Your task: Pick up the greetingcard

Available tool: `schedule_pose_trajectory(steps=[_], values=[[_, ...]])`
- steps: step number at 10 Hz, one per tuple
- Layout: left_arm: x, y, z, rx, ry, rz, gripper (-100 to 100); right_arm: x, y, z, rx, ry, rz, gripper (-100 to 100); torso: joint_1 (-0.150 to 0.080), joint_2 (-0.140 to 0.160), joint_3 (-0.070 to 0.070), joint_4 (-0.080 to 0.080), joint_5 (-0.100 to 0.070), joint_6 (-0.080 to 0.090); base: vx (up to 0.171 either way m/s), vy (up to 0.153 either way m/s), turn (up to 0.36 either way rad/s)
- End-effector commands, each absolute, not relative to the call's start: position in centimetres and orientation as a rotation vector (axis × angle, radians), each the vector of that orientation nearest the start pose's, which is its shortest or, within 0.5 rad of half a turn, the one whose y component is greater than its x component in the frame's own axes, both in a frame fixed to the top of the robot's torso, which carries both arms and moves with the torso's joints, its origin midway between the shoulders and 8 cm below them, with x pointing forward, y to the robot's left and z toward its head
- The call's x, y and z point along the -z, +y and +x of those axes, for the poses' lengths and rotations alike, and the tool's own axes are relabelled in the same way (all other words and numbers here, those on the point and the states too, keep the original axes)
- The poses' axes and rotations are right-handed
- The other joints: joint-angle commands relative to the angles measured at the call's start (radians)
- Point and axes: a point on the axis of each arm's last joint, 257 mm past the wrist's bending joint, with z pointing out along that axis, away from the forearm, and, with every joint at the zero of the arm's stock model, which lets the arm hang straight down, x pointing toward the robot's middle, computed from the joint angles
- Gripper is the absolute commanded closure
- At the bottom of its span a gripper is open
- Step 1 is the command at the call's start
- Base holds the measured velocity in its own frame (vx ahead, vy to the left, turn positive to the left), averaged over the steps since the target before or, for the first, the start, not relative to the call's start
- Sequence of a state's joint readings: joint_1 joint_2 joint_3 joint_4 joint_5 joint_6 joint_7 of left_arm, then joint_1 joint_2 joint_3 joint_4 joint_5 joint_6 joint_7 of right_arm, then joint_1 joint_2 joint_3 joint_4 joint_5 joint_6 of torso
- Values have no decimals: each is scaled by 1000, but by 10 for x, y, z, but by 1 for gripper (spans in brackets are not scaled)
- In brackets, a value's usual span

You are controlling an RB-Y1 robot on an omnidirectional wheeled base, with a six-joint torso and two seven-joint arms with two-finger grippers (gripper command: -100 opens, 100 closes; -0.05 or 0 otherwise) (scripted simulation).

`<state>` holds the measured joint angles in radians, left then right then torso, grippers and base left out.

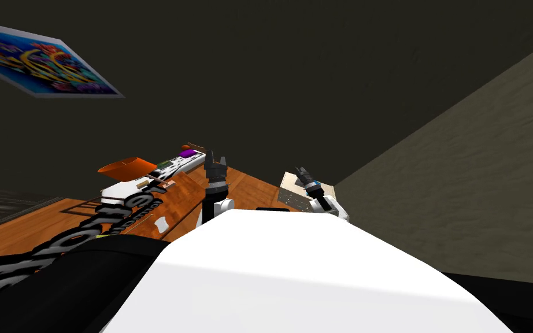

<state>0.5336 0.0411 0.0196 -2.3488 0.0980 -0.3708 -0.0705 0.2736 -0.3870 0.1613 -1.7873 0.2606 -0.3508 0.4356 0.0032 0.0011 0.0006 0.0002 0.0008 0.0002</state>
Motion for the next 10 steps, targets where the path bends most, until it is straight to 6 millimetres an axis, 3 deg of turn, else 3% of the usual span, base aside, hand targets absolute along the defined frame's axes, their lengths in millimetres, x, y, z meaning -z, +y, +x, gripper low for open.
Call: schedule_pose_trajectory(steps=[1,4,7,8,10], values=[[-20,295,347,1253,671,-730,0,204,-220,446,-671,1468,117,-100,0,0,0,0,0,0,-4,46,69],[-20,295,347,1253,671,-730,0,268,-251,456,-439,1637,-53,-100,1,0,0,0,0,0,0,74,182],[-20,295,347,1253,671,-730,0,304,-273,455,-333,1721,-111,-100,1,0,0,0,0,0,-2,61,82],[-20,295,347,1253,671,-730,0,323,-289,455,-248,1767,-174,-100,0,0,0,0,0,1,4,51,112],[-20,295,347,1253,671,-730,0,338,-305,455,-164,1807,-239,-100,-1,0,0,0,0,1,9,38,82]])
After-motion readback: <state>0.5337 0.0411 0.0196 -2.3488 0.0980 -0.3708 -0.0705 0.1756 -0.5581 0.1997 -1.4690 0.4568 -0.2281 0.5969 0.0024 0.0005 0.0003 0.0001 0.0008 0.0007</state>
